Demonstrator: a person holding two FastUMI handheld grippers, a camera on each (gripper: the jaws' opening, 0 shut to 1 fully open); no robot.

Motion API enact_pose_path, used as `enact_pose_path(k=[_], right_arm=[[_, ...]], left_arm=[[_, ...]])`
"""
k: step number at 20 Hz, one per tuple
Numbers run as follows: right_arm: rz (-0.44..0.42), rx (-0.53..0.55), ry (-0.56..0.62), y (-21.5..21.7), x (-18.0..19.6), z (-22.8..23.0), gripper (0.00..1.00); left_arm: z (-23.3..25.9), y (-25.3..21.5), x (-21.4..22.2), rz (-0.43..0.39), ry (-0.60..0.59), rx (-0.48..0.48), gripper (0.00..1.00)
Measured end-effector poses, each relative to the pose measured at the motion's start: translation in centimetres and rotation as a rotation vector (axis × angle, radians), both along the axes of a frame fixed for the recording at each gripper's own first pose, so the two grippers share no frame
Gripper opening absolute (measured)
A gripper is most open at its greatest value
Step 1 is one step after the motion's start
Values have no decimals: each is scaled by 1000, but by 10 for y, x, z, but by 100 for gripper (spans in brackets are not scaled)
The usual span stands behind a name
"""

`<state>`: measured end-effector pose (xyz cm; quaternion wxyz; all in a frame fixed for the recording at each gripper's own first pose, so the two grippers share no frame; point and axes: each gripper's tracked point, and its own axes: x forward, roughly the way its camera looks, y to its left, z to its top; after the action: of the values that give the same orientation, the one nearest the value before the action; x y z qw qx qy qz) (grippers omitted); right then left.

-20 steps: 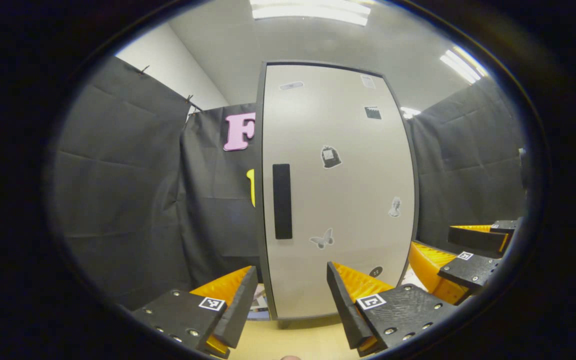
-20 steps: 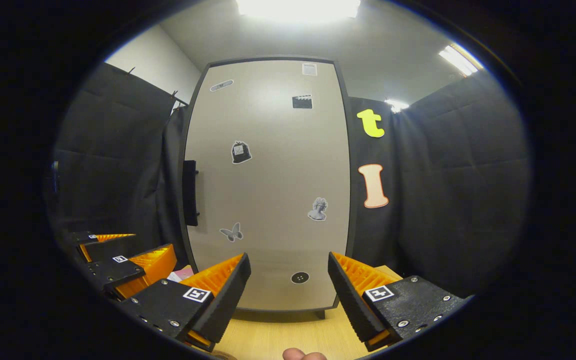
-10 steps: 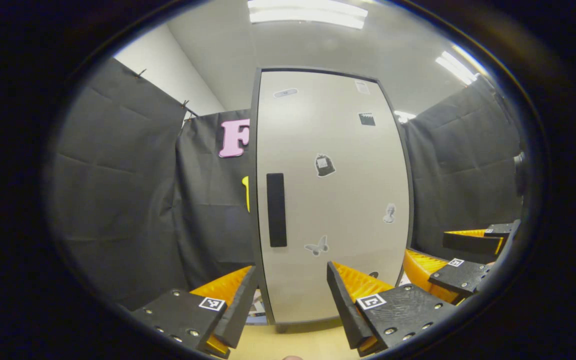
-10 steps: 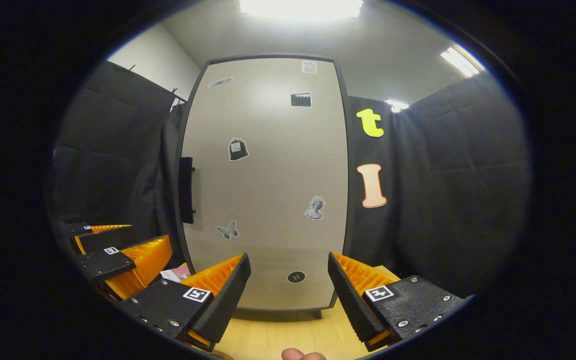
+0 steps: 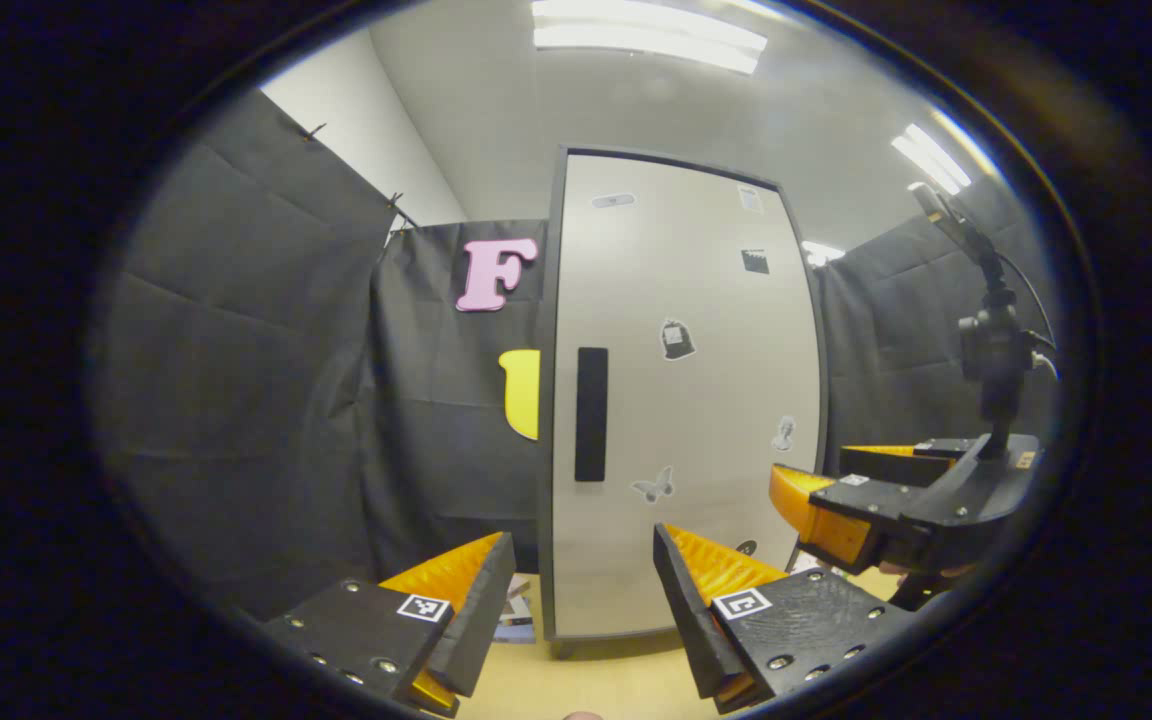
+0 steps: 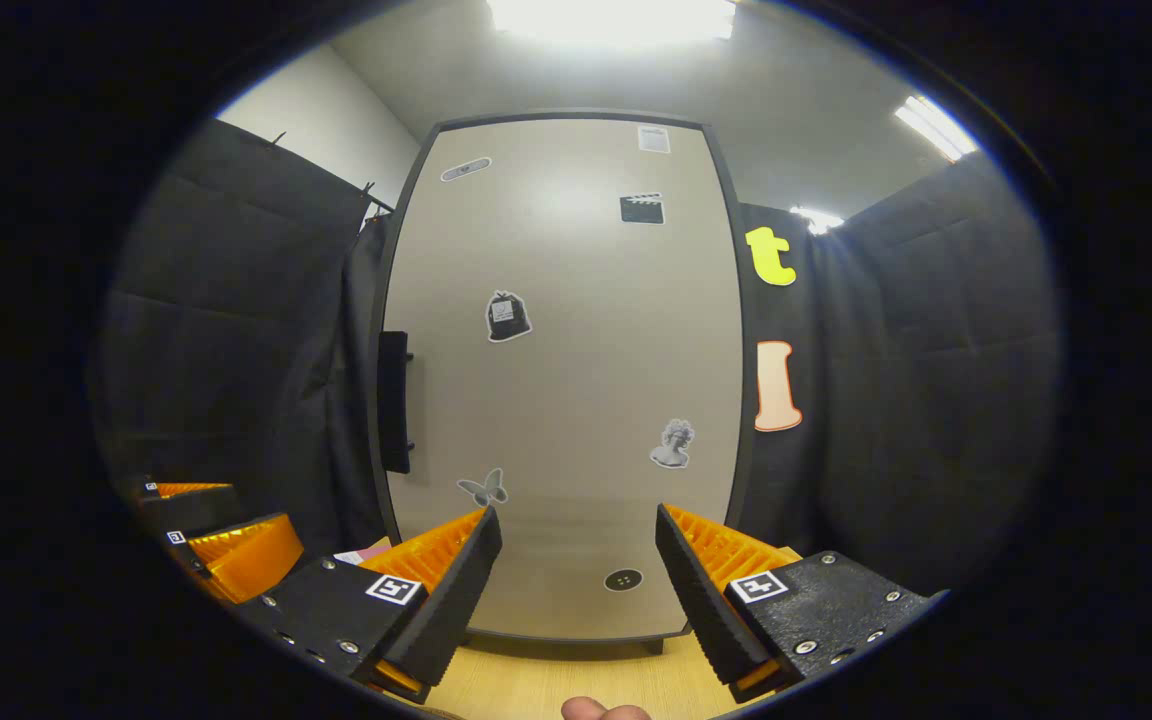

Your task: Open the cabinet door with the right hand, grasp the bottle in the cabinet with the left hand and place it on the coaster, then close the cabinet door with the right hand.

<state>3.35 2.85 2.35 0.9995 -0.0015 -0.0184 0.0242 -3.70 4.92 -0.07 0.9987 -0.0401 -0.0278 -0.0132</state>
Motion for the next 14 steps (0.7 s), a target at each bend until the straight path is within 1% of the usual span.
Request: enact_pose_path(k=[1, 2, 3, 6, 7, 11, 12, 13, 14], right_arm=[[13, -2, -13, 8, 5, 5, 96], [28, -4, -27, 17, 10, 11, 96], [46, -4, -41, 27, 15, 16, 96], [102, 0, -68, 61, 33, 29, 96], [124, 6, -69, 79, 40, 33, 96], [180, 1, -87, 128, 66, 39, 96], [201, -6, -96, 143, 71, 41, 96], [201, -19, -98, 150, 77, 41, 96], [199, -32, -95, 158, 84, 39, 95]], left_arm=[[-5, 14, -9, 19, 9, 7, 84], [-7, 26, -18, 40, 12, 15, 83], [-9, 40, -27, 62, 9, 23, 80], [-19, 68, -56, 93, 23, 34, 80], [-25, 77, -66, 107, 35, 34, 80], [-48, 109, -102, 180, 75, 24, 80], [-53, 116, -108, 199, 85, 22, 76], [-57, 121, -113, 211, 93, 17, 80], [-60, 126, -113, 221, 103, 12, 78]])
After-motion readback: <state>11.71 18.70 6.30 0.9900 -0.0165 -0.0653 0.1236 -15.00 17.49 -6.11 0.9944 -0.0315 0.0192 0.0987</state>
